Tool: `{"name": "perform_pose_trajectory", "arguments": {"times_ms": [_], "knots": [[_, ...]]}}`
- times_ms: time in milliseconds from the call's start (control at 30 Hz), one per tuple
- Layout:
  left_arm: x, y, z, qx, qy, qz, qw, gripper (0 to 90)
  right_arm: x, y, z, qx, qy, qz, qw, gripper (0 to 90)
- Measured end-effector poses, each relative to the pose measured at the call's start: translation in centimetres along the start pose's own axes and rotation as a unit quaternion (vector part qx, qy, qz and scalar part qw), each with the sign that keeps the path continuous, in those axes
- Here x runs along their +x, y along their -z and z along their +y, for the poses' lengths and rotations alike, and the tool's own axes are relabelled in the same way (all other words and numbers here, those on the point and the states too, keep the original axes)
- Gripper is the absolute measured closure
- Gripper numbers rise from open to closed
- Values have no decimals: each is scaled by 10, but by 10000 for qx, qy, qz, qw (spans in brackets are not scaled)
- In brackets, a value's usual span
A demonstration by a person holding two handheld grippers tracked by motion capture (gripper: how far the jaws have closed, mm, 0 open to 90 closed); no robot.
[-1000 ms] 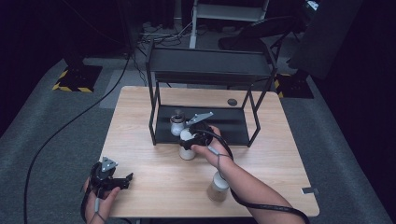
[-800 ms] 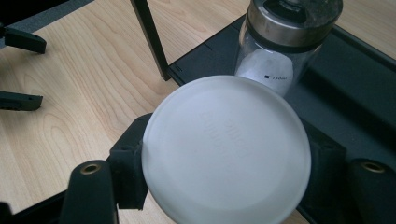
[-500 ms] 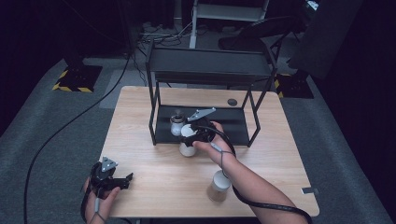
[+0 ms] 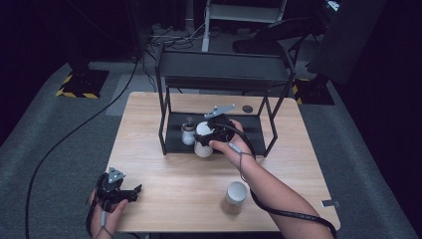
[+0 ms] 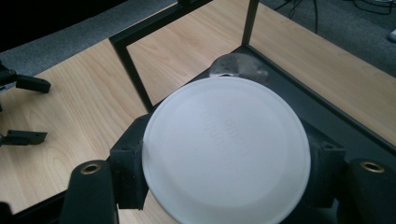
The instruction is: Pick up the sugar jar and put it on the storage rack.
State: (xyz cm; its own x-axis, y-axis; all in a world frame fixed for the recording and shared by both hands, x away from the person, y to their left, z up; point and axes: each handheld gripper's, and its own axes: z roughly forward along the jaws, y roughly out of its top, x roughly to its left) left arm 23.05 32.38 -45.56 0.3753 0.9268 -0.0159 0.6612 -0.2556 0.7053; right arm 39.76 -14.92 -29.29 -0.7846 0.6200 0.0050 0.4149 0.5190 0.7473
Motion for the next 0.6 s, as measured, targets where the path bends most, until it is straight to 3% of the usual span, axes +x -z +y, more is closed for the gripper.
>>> {"name": "perform_pose_trajectory", "arguments": {"times_ms": [300, 600], "knots": [[0, 0, 0, 0, 0, 0, 10000, 45, -10, 4, 12, -93, -4, -191, 9998, 333], [0, 0, 0, -1, 2, 0, 10000, 45, -24, -3, 20, -134, -152, -364, 9991, 333]]}}
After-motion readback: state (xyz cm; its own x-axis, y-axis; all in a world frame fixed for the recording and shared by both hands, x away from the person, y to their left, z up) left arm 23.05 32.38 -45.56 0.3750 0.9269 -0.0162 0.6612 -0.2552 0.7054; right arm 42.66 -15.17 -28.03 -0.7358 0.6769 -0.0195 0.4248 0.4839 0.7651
